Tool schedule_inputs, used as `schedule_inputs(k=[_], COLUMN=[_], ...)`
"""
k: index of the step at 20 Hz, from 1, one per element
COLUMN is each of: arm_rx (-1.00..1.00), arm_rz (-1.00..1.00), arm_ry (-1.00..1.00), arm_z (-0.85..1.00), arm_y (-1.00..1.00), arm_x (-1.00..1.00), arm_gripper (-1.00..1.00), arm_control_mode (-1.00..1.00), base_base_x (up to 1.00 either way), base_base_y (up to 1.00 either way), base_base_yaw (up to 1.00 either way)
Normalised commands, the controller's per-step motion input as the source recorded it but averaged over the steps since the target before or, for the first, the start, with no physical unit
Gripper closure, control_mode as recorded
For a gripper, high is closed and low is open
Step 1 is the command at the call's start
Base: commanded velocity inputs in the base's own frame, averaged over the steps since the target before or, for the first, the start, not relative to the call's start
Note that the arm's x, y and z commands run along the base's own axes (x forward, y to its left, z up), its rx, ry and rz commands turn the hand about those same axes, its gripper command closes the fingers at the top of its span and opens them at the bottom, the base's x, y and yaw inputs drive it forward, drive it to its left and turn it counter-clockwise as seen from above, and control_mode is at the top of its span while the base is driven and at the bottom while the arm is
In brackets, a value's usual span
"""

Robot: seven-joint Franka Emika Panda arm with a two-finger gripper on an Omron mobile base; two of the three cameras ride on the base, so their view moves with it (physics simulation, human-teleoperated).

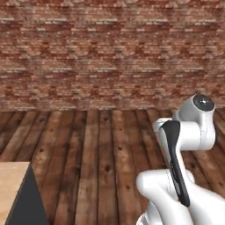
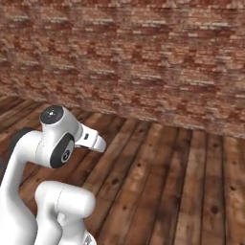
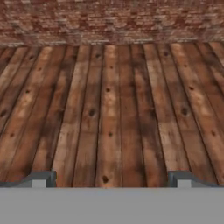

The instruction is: Four empty soda cans are scattered around the kitchen. Gather all the cans and cluster them next to the stove for recycling.

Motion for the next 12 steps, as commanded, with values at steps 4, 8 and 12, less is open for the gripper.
schedule_inputs(k=[4, 8, 12], arm_rx=[0.0, 0.0, 0.0], arm_rz=[0.0, 0.0, 0.0], arm_ry=[0.0, 0.0, 0.0], arm_z=[0.0, 0.0, 0.0], arm_y=[0.0, 0.0, 0.0], arm_x=[0.0, 0.0, 0.0], arm_gripper=[-1.0, -1.0, -1.0], arm_control_mode=[1.0, 1.0, 1.0], base_base_x=[1.0, 1.0, 1.0], base_base_y=[-0.51, -0.39, -0.34], base_base_yaw=[0.29, 0.46, 0.5])
